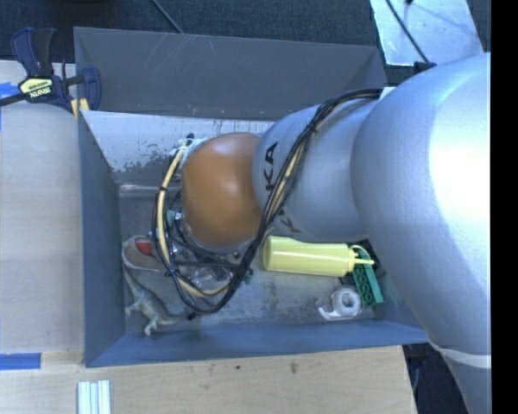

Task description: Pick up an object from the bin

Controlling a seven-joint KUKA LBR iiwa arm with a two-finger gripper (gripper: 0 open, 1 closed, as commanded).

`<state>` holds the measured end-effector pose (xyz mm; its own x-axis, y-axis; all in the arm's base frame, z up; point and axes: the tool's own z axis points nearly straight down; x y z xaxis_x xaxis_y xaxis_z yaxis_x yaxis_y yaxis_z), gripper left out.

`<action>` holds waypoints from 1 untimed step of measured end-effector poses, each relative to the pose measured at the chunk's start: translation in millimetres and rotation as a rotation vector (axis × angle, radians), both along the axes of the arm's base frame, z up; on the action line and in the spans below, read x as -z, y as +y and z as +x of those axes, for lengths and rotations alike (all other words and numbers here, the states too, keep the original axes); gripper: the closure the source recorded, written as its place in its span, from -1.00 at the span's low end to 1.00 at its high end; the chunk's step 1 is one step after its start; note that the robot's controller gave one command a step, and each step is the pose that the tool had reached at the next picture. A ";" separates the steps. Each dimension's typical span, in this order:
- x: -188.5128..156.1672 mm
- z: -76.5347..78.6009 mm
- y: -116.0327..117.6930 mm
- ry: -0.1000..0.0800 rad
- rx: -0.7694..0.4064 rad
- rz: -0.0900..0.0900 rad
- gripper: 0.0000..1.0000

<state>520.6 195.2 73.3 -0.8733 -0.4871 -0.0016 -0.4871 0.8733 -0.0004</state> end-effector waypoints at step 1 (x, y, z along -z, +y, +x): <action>-0.5 -1.2 -84.8 -0.010 -0.289 0.003 1.00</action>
Offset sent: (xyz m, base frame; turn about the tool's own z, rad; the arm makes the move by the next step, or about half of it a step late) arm 0.0000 0.0000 0.0000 0.0000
